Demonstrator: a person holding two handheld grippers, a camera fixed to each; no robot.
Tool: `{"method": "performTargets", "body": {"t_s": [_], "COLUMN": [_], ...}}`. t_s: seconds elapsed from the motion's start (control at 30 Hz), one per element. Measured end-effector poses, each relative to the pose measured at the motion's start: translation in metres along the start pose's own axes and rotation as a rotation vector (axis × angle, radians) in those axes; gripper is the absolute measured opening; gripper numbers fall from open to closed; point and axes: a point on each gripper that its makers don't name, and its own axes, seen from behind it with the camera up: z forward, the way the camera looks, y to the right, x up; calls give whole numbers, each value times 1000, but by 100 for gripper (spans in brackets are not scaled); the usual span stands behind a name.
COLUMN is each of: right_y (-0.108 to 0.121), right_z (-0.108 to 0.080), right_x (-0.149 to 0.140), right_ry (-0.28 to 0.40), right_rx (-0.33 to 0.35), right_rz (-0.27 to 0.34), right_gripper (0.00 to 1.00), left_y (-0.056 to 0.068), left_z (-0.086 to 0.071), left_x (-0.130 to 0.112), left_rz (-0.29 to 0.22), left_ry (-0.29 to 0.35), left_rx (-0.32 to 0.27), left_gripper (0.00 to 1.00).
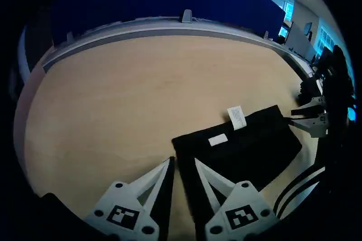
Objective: Fold towel
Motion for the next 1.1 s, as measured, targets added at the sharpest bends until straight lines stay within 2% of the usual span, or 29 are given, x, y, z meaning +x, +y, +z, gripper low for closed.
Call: {"method": "performTargets", "body": {"t_s": [0.07, 0.23, 0.3, 0.4, 0.47, 0.53, 0.6, 0.67, 0.73, 1.1], "right_y": [4, 11, 15, 20, 20, 19, 18, 17, 15, 11], "right_z": [1, 1, 1, 0, 0, -1, -2, -3, -4, -16], "right_x": [2, 8, 11, 16, 18, 20, 21, 21, 20, 12], "right_ry": [5, 21, 31, 45, 50, 56, 62, 65, 64, 61], "right_rx": [-15, -36, -49, -66, -64, -63, -61, -60, -58, -52], "right_rz": [1, 9, 15, 19, 19, 17, 14, 11, 9, 11], "right_gripper": [60, 69, 79, 84, 89, 95, 100, 100, 100, 100], "left_y": [-2, -6, -8, -9, -9, -7, -5, -4, -5, -4], "left_z": [0, -1, -1, -3, -4, -5, -6, -7, -8, -19], "left_x": [2, 6, 7, 7, 7, 7, 7, 7, 7, 5], "left_rz": [-5, -18, -21, -22, -20, -19, -19, -17, -13, 0], "left_ry": [3, 7, 10, 13, 14, 12, 11, 12, 14, 26], "left_rx": [-1, 4, 5, 6, 6, -3, -12, -16, -13, -6], "left_gripper": [29, 40, 46, 52, 61, 63, 75, 87, 91, 91]}}
